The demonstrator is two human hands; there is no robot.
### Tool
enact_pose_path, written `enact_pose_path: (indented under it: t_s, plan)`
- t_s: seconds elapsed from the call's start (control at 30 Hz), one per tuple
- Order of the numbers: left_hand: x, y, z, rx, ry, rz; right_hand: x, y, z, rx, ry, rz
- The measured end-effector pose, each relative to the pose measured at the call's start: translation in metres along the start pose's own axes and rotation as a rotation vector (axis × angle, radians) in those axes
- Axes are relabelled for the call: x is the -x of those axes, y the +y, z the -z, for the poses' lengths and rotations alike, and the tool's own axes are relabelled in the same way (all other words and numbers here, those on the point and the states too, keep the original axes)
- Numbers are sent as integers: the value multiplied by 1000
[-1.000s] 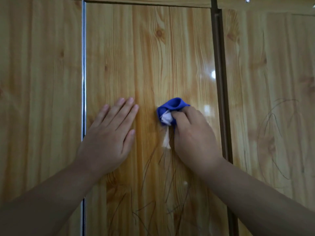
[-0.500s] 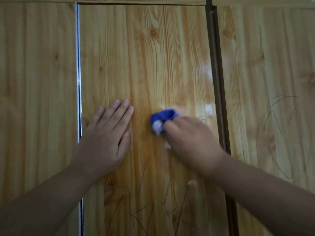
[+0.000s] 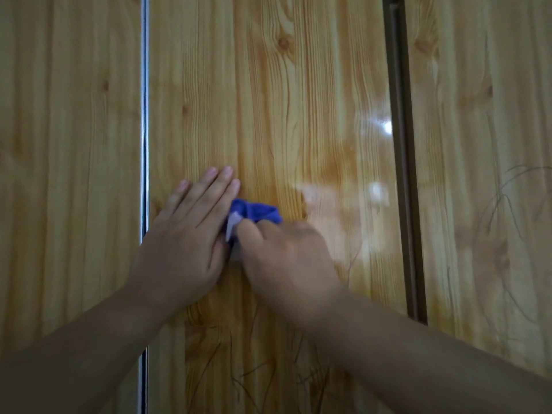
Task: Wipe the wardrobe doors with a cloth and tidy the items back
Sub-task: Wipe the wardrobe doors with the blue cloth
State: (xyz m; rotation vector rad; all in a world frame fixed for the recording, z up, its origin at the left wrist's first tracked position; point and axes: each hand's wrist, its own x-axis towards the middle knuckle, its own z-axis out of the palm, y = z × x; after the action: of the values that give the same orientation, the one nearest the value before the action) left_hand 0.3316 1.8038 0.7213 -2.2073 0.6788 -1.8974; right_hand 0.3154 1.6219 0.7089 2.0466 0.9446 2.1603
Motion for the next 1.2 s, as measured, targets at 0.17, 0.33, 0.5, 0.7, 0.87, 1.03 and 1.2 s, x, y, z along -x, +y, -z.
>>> enact_pose_path:
  t_s: [0.17, 0.33, 0.5, 0.7, 0.87, 1.03, 1.2]
  plan:
    - [0, 0, 2, 1, -7, -9, 18, 23, 14, -10, -128, 169]
    - [0, 2, 0, 13, 40, 9, -39, 79, 37, 81, -147, 33]
    - [2, 2, -1, 25, 52, 16, -106, 88, 29, 114, -78, -70]
    - [4, 0, -3, 28, 61, 31, -65, 62, 14, 33, -5, -72]
    - [3, 1, -1, 35, 53, 27, 1, 34, 17, -17, -64, 30]
    - [2, 2, 0, 29, 50, 24, 49, 36, 23, -10, -174, 60]
    - [2, 3, 2, 22, 24, 24, 45, 70, 50, 38, -203, -18]
